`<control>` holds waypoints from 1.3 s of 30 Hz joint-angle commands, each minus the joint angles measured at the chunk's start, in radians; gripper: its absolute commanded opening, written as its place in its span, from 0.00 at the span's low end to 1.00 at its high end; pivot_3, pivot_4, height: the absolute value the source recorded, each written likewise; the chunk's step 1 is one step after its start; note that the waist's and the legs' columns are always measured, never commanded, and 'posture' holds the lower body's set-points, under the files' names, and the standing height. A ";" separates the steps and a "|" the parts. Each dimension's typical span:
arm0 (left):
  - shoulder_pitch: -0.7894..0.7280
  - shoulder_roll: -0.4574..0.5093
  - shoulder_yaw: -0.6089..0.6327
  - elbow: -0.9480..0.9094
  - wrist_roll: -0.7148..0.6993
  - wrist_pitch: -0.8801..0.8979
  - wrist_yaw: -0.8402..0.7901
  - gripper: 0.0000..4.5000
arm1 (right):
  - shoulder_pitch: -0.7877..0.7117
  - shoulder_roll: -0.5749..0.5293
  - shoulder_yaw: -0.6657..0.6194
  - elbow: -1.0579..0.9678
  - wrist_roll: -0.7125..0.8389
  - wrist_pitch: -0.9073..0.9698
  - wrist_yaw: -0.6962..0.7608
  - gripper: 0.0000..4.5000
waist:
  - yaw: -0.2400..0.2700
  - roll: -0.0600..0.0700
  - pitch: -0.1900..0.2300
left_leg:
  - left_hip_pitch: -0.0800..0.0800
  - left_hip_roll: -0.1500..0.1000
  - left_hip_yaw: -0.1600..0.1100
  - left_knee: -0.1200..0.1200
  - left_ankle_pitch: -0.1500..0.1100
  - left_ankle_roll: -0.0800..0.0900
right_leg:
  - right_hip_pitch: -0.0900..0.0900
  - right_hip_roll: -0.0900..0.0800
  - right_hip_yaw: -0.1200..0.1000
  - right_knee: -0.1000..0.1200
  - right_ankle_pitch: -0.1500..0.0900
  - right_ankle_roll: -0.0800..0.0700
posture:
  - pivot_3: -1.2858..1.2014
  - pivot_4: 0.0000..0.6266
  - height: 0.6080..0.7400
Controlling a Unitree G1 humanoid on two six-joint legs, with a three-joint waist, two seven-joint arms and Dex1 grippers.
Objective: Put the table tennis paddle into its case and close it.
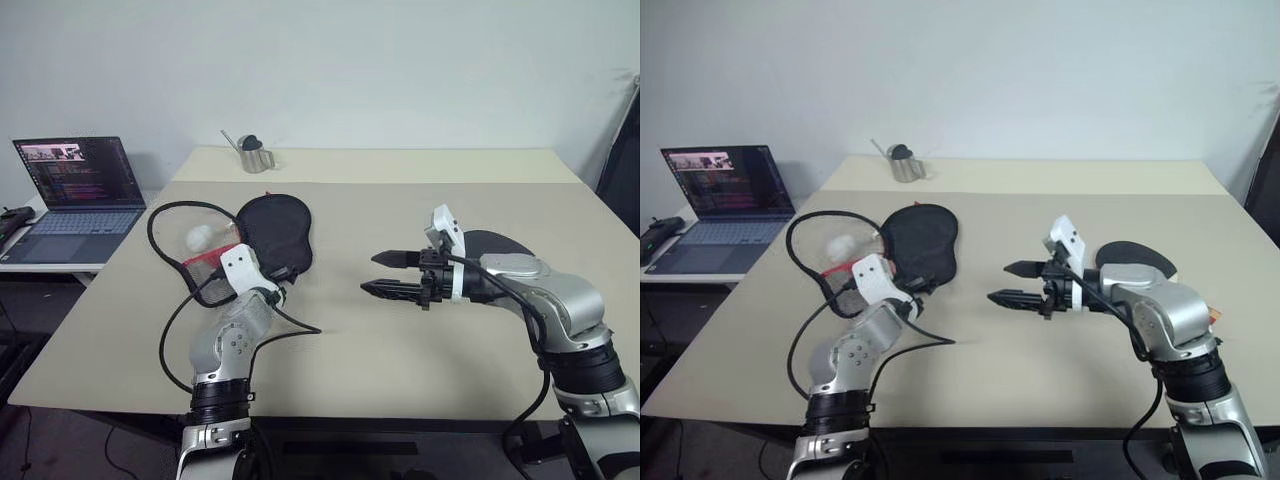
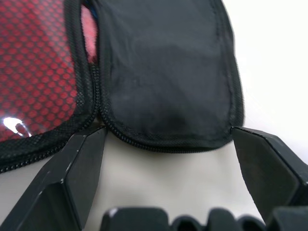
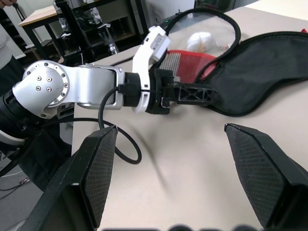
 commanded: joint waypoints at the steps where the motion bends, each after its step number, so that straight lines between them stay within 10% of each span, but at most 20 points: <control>1: 0.019 0.033 -0.006 -0.049 0.068 -0.022 0.001 0.80 | -0.005 -0.006 -0.023 -0.037 0.023 -0.008 -0.001 0.87 | 0.000 0.000 0.000 | 0.000 0.000 0.000 0.000 0.000 0.000 | 0.000 0.000 0.000 -0.001 0.000 0.000 | 0.52 0.24 1.00; 11: 0.038 0.048 -0.005 -0.059 0.136 -0.055 -0.051 0.00 | 0.001 -0.007 -0.022 -0.047 0.038 -0.003 -0.013 0.87 | 0.010 -0.001 0.000 | -0.003 -0.001 -0.002 -0.001 0.000 0.000 | 0.000 -0.001 -0.002 -0.006 0.001 0.001 | 0.52 0.24 1.00; 28: 0.090 0.213 -0.226 -0.147 0.344 -0.154 -0.312 0.00 | 0.026 -0.008 -0.025 -0.069 0.051 0.005 -0.035 0.87 | 0.008 -0.001 0.000 | -0.003 -0.001 -0.002 -0.002 0.000 0.000 | 0.000 -0.001 -0.002 -0.006 0.001 0.001 | 0.52 0.24 1.00; 39: -0.075 0.177 -0.243 0.045 0.366 -0.189 -0.396 0.76 | 0.023 -0.001 -0.015 -0.060 0.050 -0.001 -0.039 0.87 | 0.008 -0.001 0.000 | -0.003 -0.001 -0.002 -0.001 0.000 0.000 | 0.000 -0.001 -0.002 -0.006 0.001 0.001 | 0.52 0.24 1.00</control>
